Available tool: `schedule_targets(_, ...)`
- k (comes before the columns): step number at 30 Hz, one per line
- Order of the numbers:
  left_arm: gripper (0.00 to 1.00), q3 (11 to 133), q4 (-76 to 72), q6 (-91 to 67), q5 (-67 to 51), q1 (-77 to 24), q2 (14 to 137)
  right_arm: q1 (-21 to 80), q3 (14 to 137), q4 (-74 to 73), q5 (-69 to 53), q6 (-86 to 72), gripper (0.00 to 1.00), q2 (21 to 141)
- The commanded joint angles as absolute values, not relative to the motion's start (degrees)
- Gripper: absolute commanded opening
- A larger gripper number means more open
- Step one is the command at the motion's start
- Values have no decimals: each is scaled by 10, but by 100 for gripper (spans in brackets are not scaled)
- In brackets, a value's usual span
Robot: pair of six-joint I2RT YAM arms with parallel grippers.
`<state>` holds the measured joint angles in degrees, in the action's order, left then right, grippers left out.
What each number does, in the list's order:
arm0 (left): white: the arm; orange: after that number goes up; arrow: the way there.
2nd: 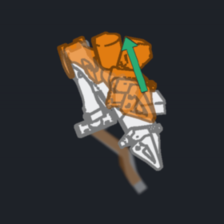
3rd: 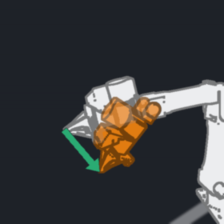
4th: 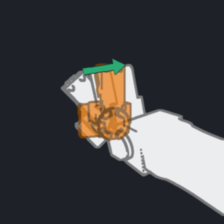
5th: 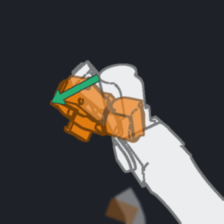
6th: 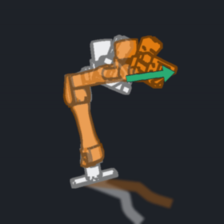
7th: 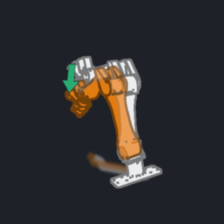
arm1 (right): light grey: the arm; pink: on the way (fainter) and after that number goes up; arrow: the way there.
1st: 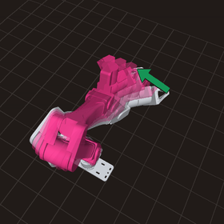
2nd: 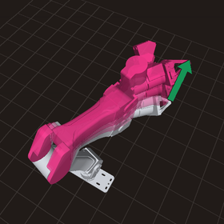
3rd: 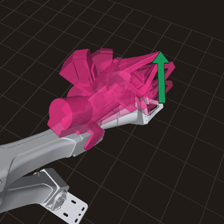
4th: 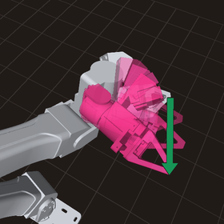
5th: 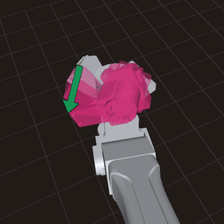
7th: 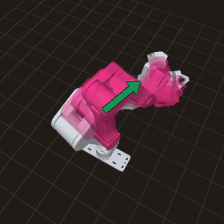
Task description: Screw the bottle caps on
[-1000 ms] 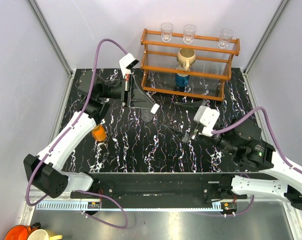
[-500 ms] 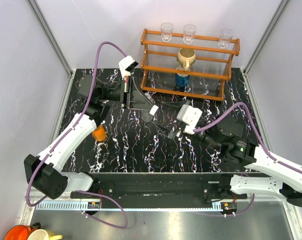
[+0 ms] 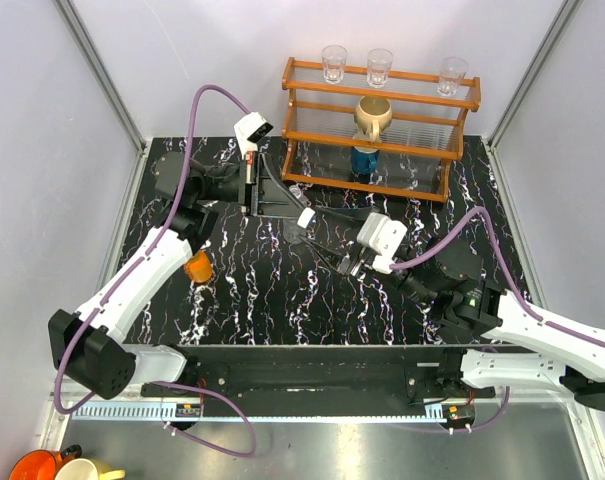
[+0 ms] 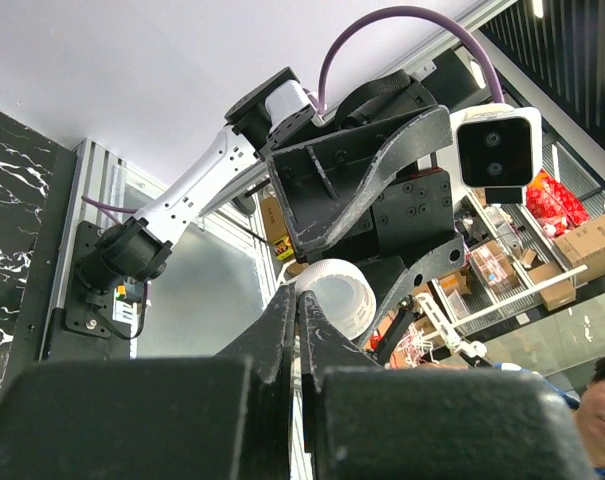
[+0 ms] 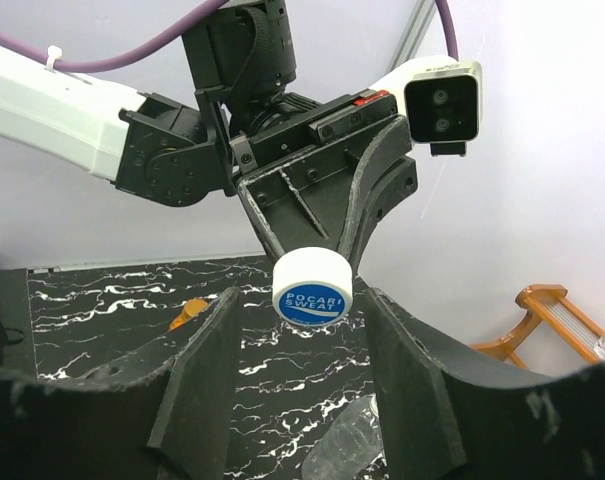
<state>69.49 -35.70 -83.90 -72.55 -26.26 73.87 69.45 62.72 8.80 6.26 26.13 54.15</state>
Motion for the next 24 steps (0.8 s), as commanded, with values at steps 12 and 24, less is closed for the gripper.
schedule_targets(12, 0, 678, -407, -872, -701, -253, 707, 702, 613, 161, 72, 240, 50, 546)
schedule_targets(24, 0, 671, -417, -879, -697, -253, 707, 702, 622, 166, 71, 225, 39, 562)
